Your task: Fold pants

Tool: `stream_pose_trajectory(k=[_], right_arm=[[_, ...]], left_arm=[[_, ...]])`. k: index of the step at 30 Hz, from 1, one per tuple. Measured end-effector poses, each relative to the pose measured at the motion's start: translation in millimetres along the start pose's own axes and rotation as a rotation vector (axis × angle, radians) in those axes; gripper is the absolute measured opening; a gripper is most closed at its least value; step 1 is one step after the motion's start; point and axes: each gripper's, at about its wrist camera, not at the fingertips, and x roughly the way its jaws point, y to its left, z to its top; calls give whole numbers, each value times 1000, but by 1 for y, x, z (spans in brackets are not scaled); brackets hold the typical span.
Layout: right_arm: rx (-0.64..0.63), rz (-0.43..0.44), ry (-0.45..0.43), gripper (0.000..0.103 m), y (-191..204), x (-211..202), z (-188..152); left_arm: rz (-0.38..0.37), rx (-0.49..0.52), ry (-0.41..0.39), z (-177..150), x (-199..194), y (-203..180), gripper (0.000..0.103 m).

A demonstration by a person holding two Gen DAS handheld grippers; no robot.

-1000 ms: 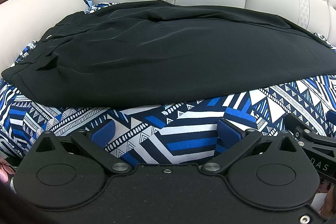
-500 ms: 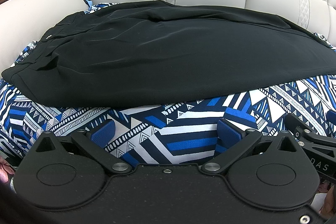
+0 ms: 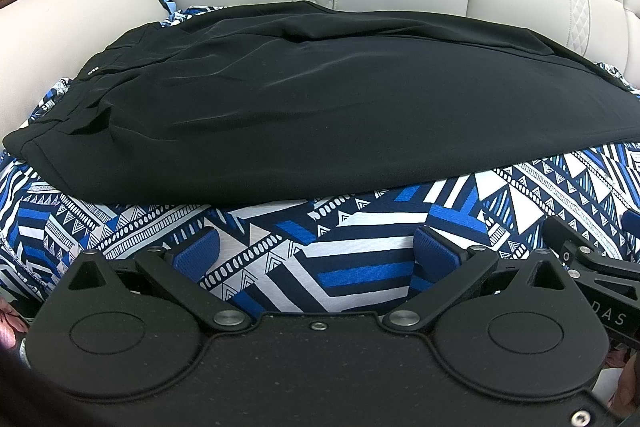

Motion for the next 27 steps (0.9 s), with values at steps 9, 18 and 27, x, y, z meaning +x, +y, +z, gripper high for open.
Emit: stream_pose_trajectory(k=[9,18,27], right_arm=[[84,-60,22,103,-34,0,23],[441,-199,-9,103,-188,41,100],[801,-424,2,86,-352,73,120]], left_arm=[[-23,19,77,25,14,6,103],[-11,-189,-7,79,-2,75,98],[213,-408,11,112,38,151,76]])
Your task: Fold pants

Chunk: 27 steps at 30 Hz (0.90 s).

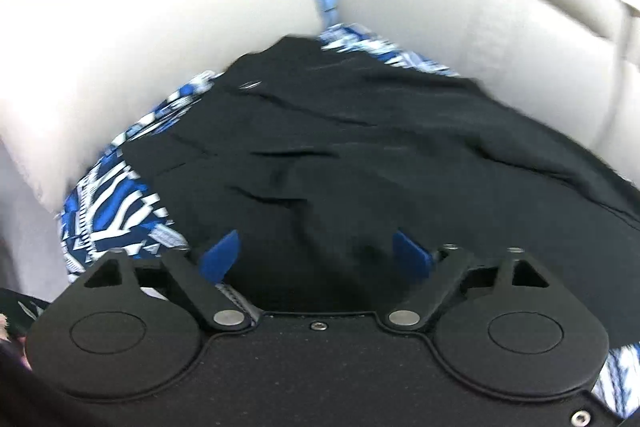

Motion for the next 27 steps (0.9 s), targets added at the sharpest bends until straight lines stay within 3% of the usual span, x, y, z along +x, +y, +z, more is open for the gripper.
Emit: stream_pose_trajectory(k=[3,8,11,13,14,15,16,17,19,27], right_arm=[[40,-12,33,77,-16,21,9],[18,9,32,73,-13,39,15],[5,21,26,59,-9,43,17],[11,34,27,43,-11,44,17],[17,34,32,25,-12,45,18],[35,34,43,13,-15,47,18],[53,44,48,10,-18,46,17],[65,52,47,7,-20,45,17],[52,43,24,6,-21,39,17],[-2,-97,-100,5,-18,6,10]], left_arm=[[68,-54,31,7,21,7,72],[119,-98,-6,-11,21,6,76],[149,-100,-14,-11,28,2,77],[185,-80,-14,-10,32,-3,72],[197,-66,-18,-10,31,-6,63],[199,-59,-26,-10,31,-8,59],[197,-55,-32,-10,30,-9,46],[194,-53,-35,-10,30,-10,32],[205,-57,-44,-10,28,-12,23],[187,-54,-33,-9,25,-7,25]])
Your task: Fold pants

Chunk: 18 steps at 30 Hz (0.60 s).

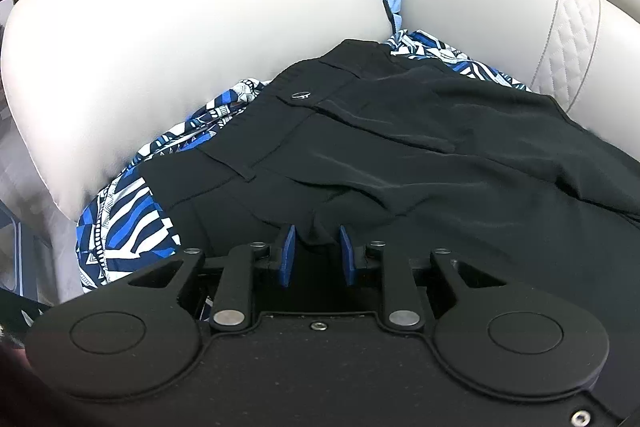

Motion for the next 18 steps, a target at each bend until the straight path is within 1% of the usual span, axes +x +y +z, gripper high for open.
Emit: stream_pose_trajectory(k=[3,5,6,7,8,9,10,11,12,13,14,15,16,18], right_arm=[[10,-51,-19,5,-7,-6,1],[5,-85,10,8,-10,-1,0],[8,-111,33,14,-10,3,0],[8,-141,43,29,-10,5,-1],[3,-156,36,32,-8,4,-2],[-5,-167,9,43,-6,0,-1],[-11,-160,-20,58,-4,-4,-1],[-15,-140,-48,62,-1,-8,-1],[-18,-111,-69,66,2,-14,-2],[-24,-77,-78,67,6,-17,-3],[-36,-17,-75,67,12,-19,-5],[-45,46,-61,70,18,-20,-6],[-58,136,-29,74,26,-20,-8],[-88,305,48,77,47,-18,-17]], left_arm=[[-18,-2,11,2,0,3,27],[-21,7,16,3,-2,2,28],[-19,13,14,4,-4,1,28],[-20,17,6,6,-7,0,30],[-26,20,-7,9,-11,-1,40],[-34,23,-27,12,-17,-2,45],[-40,25,-47,16,-23,-3,56],[-47,28,-68,21,-30,-4,65],[-55,36,-88,26,-36,-7,70],[-67,47,-103,33,-41,-11,80],[-81,57,-113,41,-45,-15,88],[-95,60,-118,49,-47,-20,90],[-106,57,-110,58,-48,-25,91],[-135,33,-68,80,-44,-38,91]])
